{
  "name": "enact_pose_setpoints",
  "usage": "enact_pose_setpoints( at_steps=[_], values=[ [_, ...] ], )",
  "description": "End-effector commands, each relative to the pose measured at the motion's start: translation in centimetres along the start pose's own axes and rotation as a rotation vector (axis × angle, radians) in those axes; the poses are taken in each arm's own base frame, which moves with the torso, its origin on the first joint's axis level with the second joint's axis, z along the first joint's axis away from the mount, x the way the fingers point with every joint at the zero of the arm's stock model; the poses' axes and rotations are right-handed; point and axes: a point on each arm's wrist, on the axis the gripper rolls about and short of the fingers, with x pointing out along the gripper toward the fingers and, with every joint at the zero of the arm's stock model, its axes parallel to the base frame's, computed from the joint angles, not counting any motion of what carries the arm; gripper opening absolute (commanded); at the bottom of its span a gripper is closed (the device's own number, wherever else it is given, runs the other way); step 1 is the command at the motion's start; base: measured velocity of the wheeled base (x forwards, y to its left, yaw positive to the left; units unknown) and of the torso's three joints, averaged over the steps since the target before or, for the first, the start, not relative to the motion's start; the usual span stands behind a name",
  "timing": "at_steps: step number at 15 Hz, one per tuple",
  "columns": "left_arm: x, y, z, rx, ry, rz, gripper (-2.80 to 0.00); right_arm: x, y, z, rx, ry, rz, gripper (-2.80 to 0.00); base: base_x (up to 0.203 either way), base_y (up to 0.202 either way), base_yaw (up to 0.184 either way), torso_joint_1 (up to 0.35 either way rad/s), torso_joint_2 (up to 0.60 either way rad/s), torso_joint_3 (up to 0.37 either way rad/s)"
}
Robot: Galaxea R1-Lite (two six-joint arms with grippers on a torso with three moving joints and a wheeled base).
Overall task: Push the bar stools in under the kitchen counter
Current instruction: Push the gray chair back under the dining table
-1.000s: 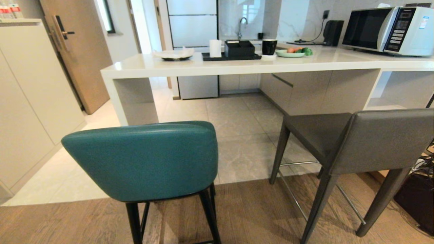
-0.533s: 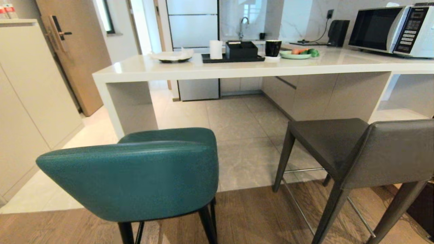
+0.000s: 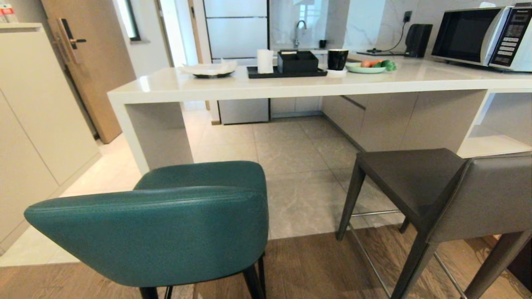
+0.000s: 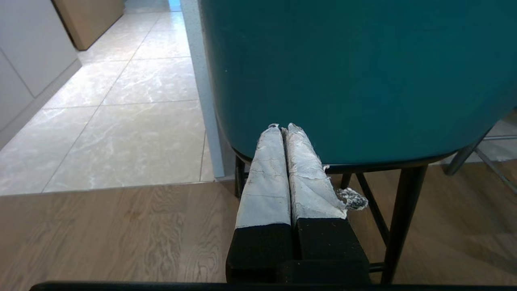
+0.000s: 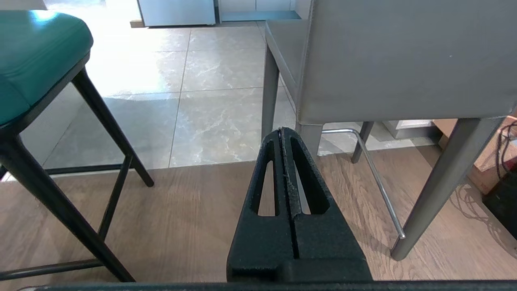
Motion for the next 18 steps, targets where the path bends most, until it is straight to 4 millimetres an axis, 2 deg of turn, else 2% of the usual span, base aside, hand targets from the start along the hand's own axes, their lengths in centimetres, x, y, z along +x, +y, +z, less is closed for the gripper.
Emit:
enact_pose_setpoints(
  at_steps=[1, 6, 18],
  values=[
    [0.01, 0.0, 0.03, -0.008, -0.001, 0.0, -2.8, 0.01, 0.0, 0.0, -0.001, 0.002, 0.001, -2.8, 0.0, 0.0, 0.0, 0.0, 0.0, 0.0],
    [0.01, 0.0, 0.03, -0.009, -0.001, 0.0, -2.8, 0.01, 0.0, 0.0, -0.001, 0.002, 0.001, -2.8, 0.0, -0.019, 0.001, 0.0, 0.0, 0.0],
    [0.01, 0.0, 0.03, -0.009, -0.001, 0.0, -2.8, 0.01, 0.0, 0.0, 0.001, 0.002, 0.001, -2.8, 0.0, -0.192, 0.002, 0.003, 0.0, 0.001]
  ],
)
